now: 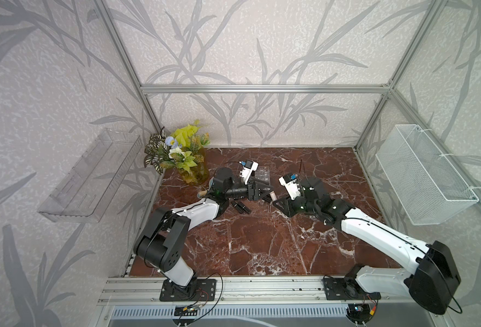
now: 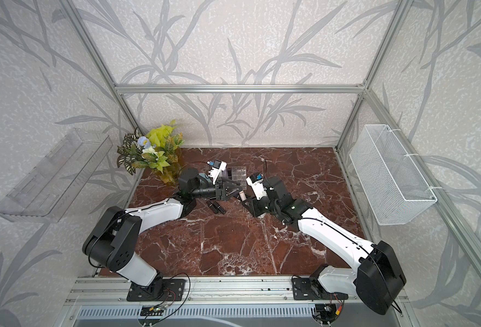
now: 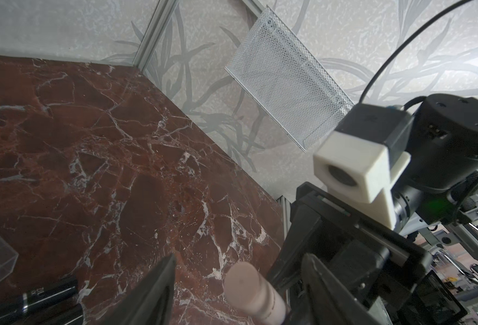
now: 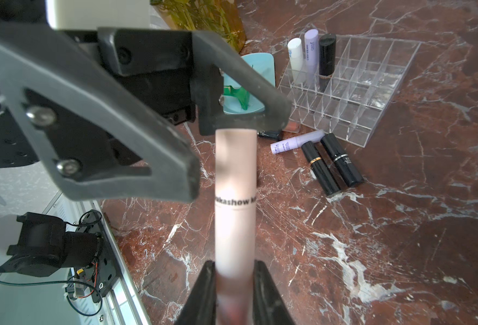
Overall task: Arrange the lipsticks in the organizer
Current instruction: Pick up the lipstick at the center of the board.
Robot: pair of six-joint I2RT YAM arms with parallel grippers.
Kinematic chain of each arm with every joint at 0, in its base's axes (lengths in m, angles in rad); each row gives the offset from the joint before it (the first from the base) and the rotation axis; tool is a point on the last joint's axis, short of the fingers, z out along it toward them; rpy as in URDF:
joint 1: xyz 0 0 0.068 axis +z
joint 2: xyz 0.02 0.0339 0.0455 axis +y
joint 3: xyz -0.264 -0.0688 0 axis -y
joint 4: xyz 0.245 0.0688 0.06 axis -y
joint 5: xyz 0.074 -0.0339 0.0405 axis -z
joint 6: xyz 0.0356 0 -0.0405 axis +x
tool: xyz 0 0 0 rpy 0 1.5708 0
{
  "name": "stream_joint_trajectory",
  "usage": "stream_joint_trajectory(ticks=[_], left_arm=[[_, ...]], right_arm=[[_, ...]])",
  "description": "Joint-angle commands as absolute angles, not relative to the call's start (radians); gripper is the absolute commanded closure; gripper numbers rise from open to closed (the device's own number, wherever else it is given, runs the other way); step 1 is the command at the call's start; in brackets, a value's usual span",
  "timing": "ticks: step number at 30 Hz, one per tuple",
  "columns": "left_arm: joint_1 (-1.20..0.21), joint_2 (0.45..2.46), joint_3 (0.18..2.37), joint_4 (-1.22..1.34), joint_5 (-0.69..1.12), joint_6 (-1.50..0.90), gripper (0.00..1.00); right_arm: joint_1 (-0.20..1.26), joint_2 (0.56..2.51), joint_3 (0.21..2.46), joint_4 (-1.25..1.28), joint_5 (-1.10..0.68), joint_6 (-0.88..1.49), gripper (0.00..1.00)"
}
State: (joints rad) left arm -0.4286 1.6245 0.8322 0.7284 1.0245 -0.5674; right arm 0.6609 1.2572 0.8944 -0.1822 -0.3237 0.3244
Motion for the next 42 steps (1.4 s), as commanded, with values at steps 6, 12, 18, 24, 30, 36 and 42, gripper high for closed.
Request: stream_joint_trajectory(ticks=[6,12,18,24,30,36,42], left_arm=[[-0.440,1.635,0.868,0.700,1.074,-0.538,0.50],[-0.452,1.634,0.879,0.701,1.092,-0.547,0.62],[-0.471,1.647,0.896,0.686,1.111,-0.542,0.71],[-0.471,1.635,0.900,0.645,1.094,-0.506,0.85],[-0.471,1.629,0.909,0.586,1.059,-0.453,0.94],[-0.485,1.610,0.994,0.298,0.758,-0.242,0.94],[-0.543,1.634,1.043,0.253,0.357,-0.100,0.95]], right_arm=[[0.658,1.252,0.899,-0.157,-0.344,0.320,0.79],[0.658,1.250,0.897,-0.166,-0.333,0.310,0.79],[0.658,1.249,0.899,-0.181,-0.300,0.297,0.80],[0.658,1.250,0.897,-0.189,-0.273,0.292,0.80],[0.658,1.235,0.879,-0.181,-0.188,0.300,0.55],[0.658,1.224,0.855,-0.151,-0.132,0.320,0.24],[0.658,1.252,0.846,-0.097,-0.131,0.342,0.19]])
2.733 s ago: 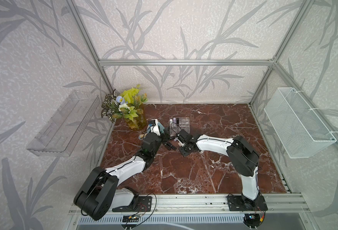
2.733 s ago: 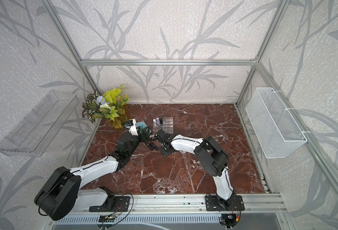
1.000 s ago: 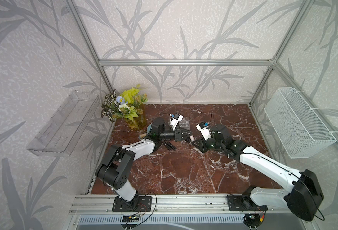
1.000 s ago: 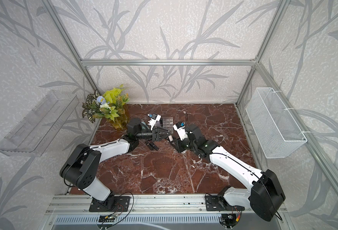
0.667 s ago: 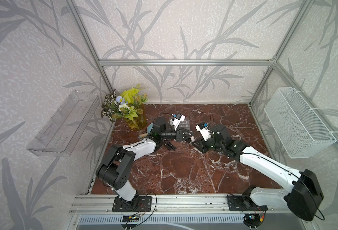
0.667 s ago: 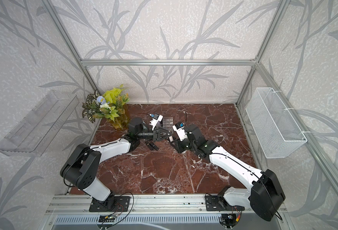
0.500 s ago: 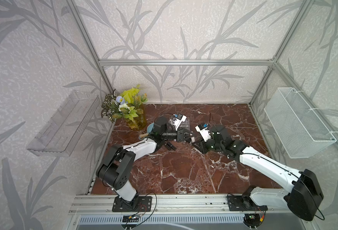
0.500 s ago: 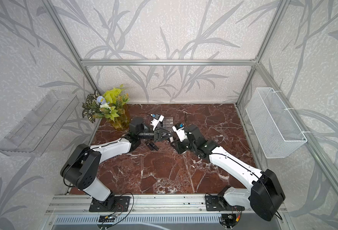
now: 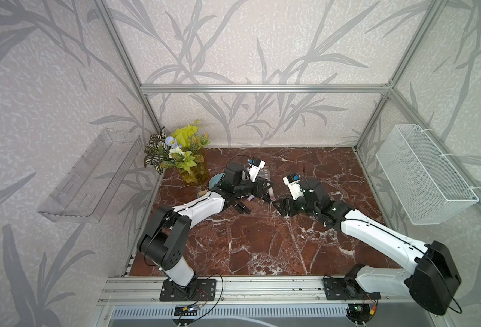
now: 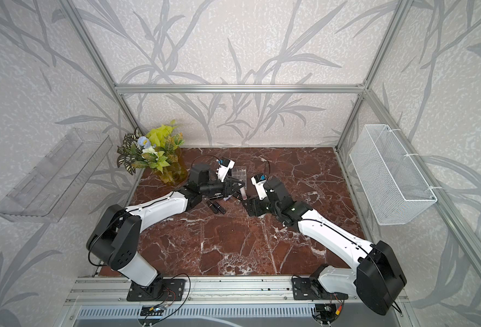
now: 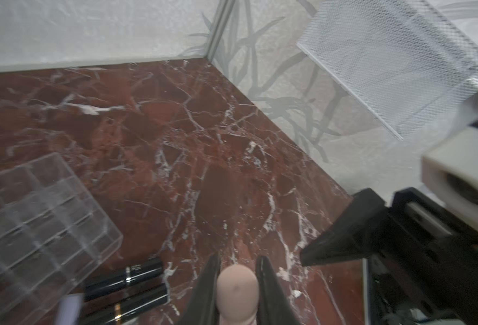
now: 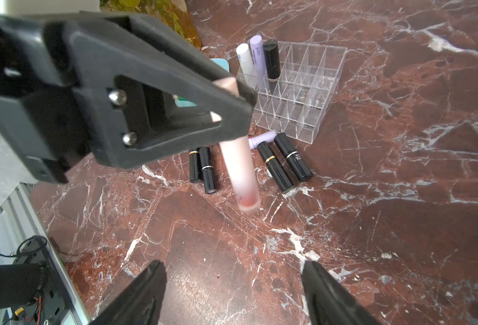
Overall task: Arrange the lipsticks in the organizer
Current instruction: Pick up the lipstick at the center of the board, then place the lipstick in the storage box.
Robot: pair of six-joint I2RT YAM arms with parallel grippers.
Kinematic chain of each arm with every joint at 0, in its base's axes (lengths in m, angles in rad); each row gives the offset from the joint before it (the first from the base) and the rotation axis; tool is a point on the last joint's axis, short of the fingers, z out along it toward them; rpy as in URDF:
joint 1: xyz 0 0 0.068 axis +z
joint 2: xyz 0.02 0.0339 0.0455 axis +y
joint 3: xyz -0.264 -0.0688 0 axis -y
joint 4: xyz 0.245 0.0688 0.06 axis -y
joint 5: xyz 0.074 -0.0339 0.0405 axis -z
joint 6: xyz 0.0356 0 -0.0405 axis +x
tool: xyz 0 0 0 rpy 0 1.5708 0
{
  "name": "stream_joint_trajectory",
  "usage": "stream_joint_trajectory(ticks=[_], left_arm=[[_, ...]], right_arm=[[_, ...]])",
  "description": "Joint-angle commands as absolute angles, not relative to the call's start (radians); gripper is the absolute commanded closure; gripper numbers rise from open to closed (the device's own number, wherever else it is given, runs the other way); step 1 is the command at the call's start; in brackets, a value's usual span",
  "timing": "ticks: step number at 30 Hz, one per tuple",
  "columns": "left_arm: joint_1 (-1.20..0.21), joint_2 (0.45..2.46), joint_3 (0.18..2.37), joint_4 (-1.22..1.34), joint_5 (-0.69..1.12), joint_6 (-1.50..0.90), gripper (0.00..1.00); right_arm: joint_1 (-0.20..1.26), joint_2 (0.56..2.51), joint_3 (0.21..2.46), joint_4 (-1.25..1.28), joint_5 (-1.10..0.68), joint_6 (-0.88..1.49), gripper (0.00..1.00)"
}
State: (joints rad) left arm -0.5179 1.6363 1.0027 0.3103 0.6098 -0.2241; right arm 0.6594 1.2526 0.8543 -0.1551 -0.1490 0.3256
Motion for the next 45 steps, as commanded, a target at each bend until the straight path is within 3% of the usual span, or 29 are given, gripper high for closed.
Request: stream_joint_trajectory(ticks=[1,13,45], left_arm=[[-0.549,1.643,1.052,0.263,0.311,-0.085,0.95],[-0.566,1.712,1.074,0.454,0.000,-0.015,0.94],[-0.574,1.955,1.209,0.567,-0.182,0.040,0.95]], right_arm=[[0.658,1.260,0.849,-0.093,-0.135,0.345,0.19],[0.658,1.285,0.840,-0.065,-0.128,0.346,0.20],[0.652,1.281,0.804,-0.051,-0.129,0.348,0.20]])
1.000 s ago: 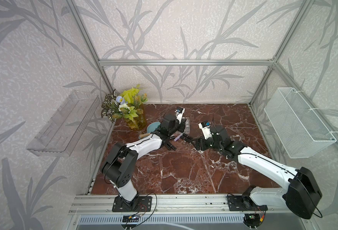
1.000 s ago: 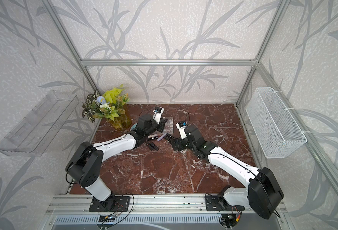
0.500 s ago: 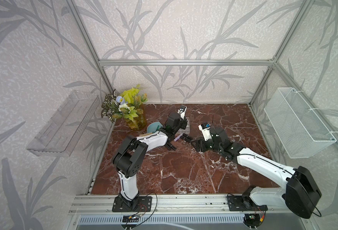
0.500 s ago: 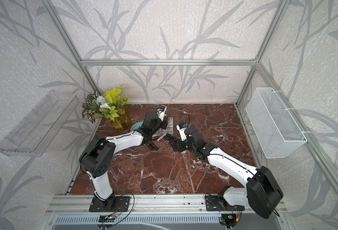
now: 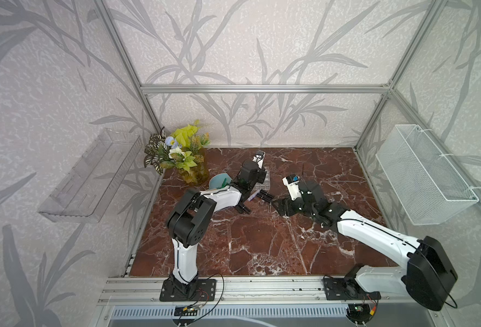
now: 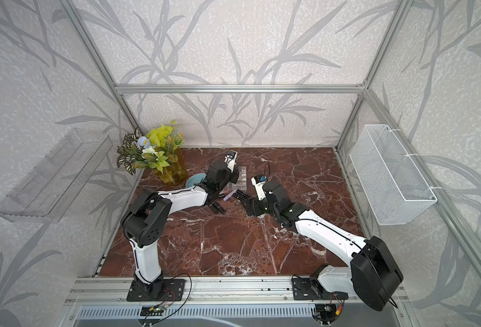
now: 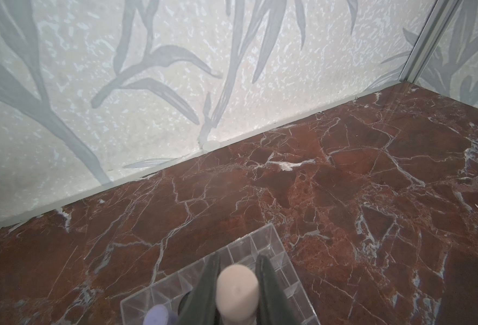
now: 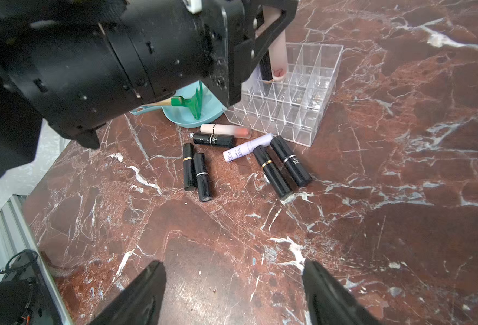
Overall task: Arrange the lipsticks in the organizer
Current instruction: Place the lipstick in the storage box.
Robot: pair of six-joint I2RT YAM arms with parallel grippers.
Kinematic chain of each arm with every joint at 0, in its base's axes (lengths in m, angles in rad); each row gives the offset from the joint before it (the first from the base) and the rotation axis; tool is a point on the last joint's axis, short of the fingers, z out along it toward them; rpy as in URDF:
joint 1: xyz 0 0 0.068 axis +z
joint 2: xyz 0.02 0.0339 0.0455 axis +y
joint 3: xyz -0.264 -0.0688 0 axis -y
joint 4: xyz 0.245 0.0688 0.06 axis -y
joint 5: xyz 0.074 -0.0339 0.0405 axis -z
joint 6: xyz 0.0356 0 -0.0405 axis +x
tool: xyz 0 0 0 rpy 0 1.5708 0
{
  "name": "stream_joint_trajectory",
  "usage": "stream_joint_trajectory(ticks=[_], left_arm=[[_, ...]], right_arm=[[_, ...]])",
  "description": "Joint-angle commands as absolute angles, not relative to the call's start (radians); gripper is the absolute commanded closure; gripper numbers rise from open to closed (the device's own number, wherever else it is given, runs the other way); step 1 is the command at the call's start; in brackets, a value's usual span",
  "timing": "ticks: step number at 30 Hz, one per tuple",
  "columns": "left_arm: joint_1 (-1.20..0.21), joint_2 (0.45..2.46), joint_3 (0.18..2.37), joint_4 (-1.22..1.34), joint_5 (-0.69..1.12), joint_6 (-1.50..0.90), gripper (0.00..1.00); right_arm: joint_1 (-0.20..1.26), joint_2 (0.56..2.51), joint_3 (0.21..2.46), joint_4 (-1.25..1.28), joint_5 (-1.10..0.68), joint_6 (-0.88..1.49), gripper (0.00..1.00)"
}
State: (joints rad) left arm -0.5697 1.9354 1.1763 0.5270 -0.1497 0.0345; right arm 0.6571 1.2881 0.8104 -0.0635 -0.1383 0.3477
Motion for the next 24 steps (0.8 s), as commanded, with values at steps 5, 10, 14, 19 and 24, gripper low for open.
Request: stream_joint_trajectory(ticks=[5,10,14,19,24], left_arm=[[-0.572,1.992,1.238,0.570,-0.213,0.047,0.95],[-0.571,2.006,1.245,0.563,-0.208,0.044,0.95],[-0.566,2.018,1.251,0.556,-0.200,0.038,0.93],[-0.564,2.028,1.255,0.545,-0.204,0.031,0.90],[-0.564,2.030,1.256,0.539,-0.214,0.027,0.86]], right_arm=[[0.652,1.284,0.802,-0.051,-0.130,0.349,0.20],[0.649,1.292,0.799,-0.043,-0.132,0.348,0.20],[0.649,1.296,0.801,-0.043,-0.140,0.351,0.20],[0.649,1.295,0.801,-0.044,-0.143,0.351,0.20],[0.649,1.296,0.801,-0.048,-0.144,0.351,0.19]])
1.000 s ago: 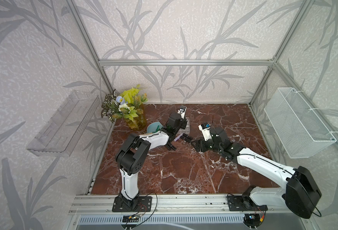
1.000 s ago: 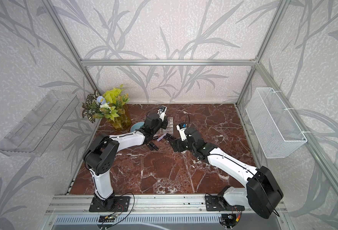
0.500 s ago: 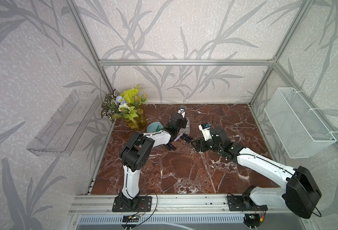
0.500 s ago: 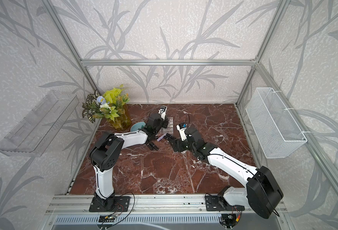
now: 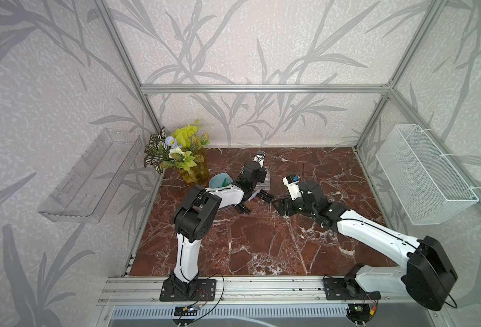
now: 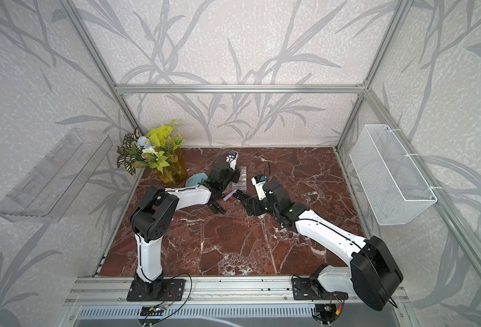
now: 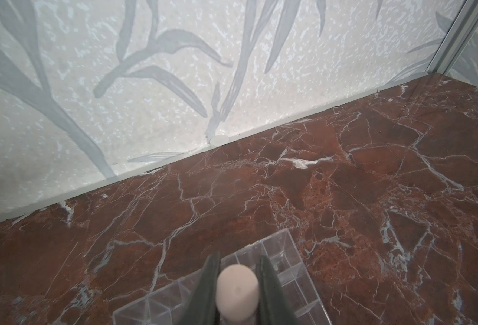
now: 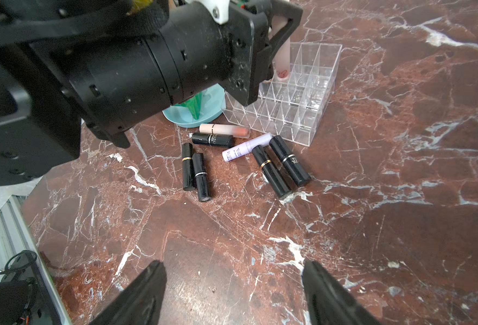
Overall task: Arrange the lipsticks in the organizer
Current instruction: Place the lipstick in the storage box.
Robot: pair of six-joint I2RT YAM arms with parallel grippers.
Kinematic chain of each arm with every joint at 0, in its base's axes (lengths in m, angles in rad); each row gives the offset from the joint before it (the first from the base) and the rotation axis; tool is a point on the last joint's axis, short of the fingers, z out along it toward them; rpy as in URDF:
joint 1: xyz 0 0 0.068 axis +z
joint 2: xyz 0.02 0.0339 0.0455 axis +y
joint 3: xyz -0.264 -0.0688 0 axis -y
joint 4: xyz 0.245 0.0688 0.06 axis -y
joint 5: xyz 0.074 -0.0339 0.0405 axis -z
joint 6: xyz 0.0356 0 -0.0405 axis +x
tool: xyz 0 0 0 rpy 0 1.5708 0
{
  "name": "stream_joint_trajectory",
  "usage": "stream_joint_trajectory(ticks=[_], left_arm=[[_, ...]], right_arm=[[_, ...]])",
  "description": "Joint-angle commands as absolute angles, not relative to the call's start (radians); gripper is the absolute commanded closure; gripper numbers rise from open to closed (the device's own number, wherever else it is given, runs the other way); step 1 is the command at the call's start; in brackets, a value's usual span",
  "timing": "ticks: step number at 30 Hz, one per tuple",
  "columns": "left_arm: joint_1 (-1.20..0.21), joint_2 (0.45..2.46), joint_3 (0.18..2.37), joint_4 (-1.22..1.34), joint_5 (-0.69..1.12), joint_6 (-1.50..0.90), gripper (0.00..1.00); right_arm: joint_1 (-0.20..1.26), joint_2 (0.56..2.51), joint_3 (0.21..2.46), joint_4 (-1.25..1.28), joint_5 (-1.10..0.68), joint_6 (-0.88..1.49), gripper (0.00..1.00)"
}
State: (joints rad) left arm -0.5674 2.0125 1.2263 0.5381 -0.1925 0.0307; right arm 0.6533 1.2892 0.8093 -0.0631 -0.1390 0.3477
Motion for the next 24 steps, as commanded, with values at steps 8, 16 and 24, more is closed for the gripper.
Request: stream_joint_trajectory(ticks=[8,16,24], left_arm=[[-0.564,2.028,1.254,0.530,-0.230,0.025,0.75],[-0.564,2.006,1.233,0.540,-0.228,0.022,0.66],[-0.568,1.809,1.081,0.561,-0.183,-0.044,0.60]], right_arm=[[0.649,1.301,0.802,-0.052,-0.144,0.348,0.19],[0.647,1.304,0.807,-0.067,-0.134,0.338,0.19],[0.605,1.329,0.837,-0.123,-0.128,0.301,0.20]])
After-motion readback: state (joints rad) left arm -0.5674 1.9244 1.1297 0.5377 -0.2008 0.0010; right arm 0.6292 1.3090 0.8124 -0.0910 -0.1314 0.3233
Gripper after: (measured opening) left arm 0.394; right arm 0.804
